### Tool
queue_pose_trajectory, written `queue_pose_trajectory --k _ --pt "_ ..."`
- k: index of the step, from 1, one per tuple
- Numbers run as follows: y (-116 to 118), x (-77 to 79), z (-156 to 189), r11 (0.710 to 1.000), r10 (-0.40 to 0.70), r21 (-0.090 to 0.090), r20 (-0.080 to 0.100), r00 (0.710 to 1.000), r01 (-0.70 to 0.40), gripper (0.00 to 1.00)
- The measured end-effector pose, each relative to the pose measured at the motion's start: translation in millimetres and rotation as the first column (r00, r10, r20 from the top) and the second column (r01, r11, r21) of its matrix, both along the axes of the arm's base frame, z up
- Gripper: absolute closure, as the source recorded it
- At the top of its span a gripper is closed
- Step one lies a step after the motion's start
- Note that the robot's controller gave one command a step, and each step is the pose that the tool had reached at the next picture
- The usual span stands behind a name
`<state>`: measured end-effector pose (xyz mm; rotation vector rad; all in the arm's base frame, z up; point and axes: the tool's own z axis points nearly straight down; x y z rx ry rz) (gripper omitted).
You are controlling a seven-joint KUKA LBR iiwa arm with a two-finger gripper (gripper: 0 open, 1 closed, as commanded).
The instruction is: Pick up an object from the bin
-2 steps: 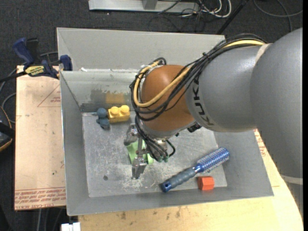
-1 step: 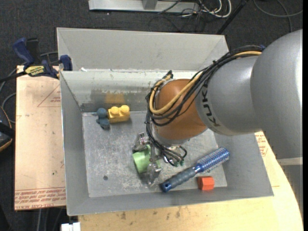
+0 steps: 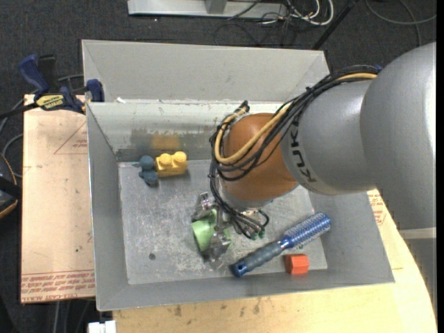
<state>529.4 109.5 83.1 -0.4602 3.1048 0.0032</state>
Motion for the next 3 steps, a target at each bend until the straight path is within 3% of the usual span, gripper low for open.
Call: queue_pose_trajectory --k 1,2,3 --pt "0 0.0 0 1.0 0.0 0.0 0.0 1.0 0.0 0.0" --pt "0 0.0 0 1.0 0.0 0.0 0.0 1.0 0.0 1.0" --pt "10 4.4 196 0.999 -0.038 0.001 0.009 0.999 0.038 1.0"
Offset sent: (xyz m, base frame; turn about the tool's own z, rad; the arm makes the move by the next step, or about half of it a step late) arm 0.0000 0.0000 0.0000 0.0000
